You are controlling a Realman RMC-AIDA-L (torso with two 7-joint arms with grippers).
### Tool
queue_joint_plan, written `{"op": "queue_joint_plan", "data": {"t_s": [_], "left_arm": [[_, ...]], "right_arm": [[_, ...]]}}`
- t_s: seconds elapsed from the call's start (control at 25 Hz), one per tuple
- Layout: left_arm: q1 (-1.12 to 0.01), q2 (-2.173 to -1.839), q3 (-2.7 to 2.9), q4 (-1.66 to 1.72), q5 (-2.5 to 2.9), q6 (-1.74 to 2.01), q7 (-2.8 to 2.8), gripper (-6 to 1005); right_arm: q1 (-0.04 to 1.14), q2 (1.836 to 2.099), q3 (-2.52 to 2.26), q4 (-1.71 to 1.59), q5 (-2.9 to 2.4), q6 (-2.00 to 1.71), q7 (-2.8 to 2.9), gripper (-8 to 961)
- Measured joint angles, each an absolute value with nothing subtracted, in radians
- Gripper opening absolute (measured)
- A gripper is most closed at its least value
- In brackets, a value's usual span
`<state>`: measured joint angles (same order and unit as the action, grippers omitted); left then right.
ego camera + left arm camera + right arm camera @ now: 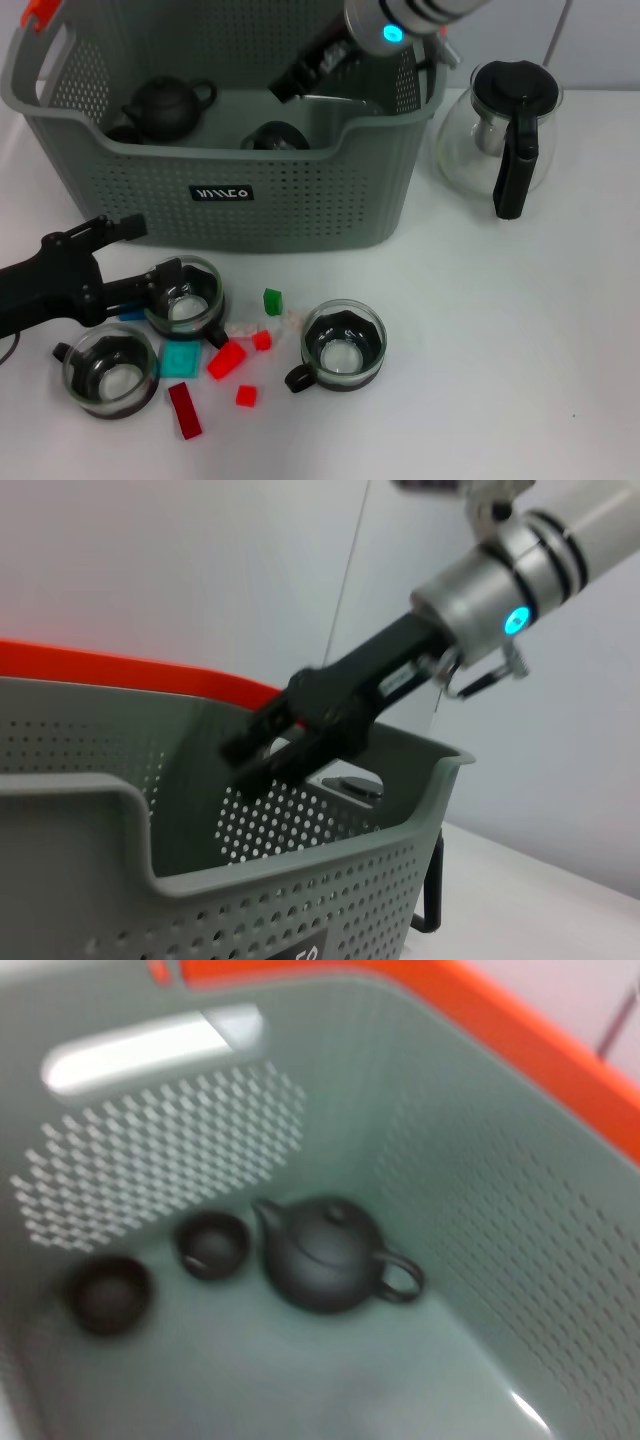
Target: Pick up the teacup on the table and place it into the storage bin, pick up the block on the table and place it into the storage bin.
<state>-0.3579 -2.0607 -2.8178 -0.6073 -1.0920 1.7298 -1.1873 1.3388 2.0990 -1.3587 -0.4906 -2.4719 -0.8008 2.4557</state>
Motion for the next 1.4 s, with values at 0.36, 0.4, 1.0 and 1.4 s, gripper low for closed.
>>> {"op": "queue_joint_plan", "data": {"t_s": [0.36, 0.4, 1.0, 1.4], "left_arm": [[-0.341, -2.053, -2.818, -0.609, -1.094, 1.736, -1.195, 888], [-0.340, -2.052, -2.818, -0.609, -1.094, 1.737, -1.197, 888], [-0.342, -2.049, -2.819, -0.608, -1.095, 1.732, -1.200, 888], [-0.341, -2.049, -2.820, -0.604, -1.095, 1.731, -1.197, 888]], "right_arm": [[1.190, 2.084, -1.256, -1.097, -2.451, -1.322, 2.418, 573], [1.187, 2.083, -1.249, -1.138, -2.449, -1.390, 2.411, 579], [1.047, 2.102, -1.455, -1.333, -2.342, -1.750, 2.256, 571], [1.015, 2.103, -1.591, -1.155, -2.293, -1.698, 2.207, 561]]}}
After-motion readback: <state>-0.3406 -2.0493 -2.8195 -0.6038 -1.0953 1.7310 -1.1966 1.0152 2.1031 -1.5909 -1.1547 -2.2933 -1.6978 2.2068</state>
